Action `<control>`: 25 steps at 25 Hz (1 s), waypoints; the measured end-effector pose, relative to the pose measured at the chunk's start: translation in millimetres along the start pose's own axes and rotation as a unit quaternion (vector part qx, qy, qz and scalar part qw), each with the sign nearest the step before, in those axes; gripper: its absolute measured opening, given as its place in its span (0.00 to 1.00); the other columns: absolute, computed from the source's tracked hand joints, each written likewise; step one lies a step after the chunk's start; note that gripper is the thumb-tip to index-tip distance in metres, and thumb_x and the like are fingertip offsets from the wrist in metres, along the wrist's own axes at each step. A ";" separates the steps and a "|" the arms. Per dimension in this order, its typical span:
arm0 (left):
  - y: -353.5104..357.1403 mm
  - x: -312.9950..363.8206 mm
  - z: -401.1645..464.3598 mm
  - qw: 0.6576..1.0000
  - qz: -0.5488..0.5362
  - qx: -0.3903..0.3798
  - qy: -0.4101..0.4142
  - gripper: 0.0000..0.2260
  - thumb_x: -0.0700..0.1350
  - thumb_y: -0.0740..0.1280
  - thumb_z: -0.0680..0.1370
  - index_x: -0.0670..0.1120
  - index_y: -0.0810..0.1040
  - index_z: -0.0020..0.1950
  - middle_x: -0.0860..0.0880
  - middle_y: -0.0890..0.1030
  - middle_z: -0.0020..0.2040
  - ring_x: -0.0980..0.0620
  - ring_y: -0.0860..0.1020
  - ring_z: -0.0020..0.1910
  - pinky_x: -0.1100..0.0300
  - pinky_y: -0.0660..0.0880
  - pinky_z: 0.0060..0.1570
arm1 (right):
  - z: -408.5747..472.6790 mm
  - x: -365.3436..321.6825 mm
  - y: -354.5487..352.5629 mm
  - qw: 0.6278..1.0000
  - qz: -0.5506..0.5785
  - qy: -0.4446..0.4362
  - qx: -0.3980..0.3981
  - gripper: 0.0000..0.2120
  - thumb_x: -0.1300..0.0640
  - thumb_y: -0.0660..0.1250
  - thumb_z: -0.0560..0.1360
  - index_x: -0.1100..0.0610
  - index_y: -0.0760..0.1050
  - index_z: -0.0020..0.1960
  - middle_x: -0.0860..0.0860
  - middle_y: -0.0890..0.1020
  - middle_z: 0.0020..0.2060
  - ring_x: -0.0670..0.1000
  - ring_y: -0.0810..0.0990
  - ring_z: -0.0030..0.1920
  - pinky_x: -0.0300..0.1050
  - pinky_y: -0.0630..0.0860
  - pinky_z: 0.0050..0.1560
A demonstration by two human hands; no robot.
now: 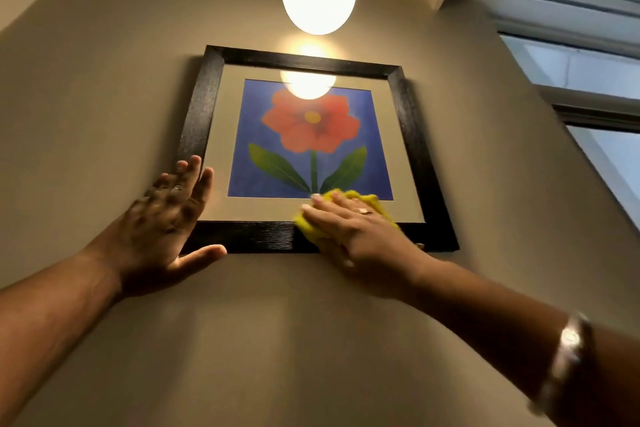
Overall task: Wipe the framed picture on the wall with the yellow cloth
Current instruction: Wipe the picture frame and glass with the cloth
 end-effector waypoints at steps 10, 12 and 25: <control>-1.4 5.1 -1.5 0.991 0.085 -0.035 -0.101 0.39 0.74 0.41 0.72 0.56 0.40 0.78 0.40 0.49 0.79 0.41 0.52 0.77 0.40 0.50 0.75 | 123.0 222.8 -83.7 0.941 0.036 0.334 0.040 0.28 0.45 0.50 0.78 0.52 0.50 0.76 0.59 0.51 0.77 0.64 0.53 0.75 0.61 0.53 0.74; -1.7 5.7 -0.4 0.990 0.085 -0.050 -0.100 0.40 0.75 0.40 0.72 0.55 0.40 0.78 0.40 0.49 0.79 0.42 0.52 0.77 0.42 0.50 0.75 | 81.2 192.9 -65.2 0.969 -0.007 0.248 0.017 0.28 0.45 0.52 0.77 0.52 0.52 0.75 0.59 0.50 0.77 0.63 0.50 0.75 0.58 0.50 0.75; -27.3 29.4 11.5 0.904 0.235 -0.311 -0.174 0.45 0.74 0.27 0.65 0.51 0.34 0.77 0.43 0.42 0.80 0.46 0.48 0.79 0.37 0.46 0.73 | -40.7 128.5 -59.6 0.986 0.056 0.043 -0.151 0.35 0.51 0.67 0.74 0.53 0.54 0.75 0.54 0.66 0.72 0.57 0.68 0.67 0.49 0.67 0.66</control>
Point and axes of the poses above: each hand's wrist, its own z-axis towards the middle knuckle, its own y-axis out of the palm, x = y × z, the point moved 5 cm from there along z, towards the middle knuckle
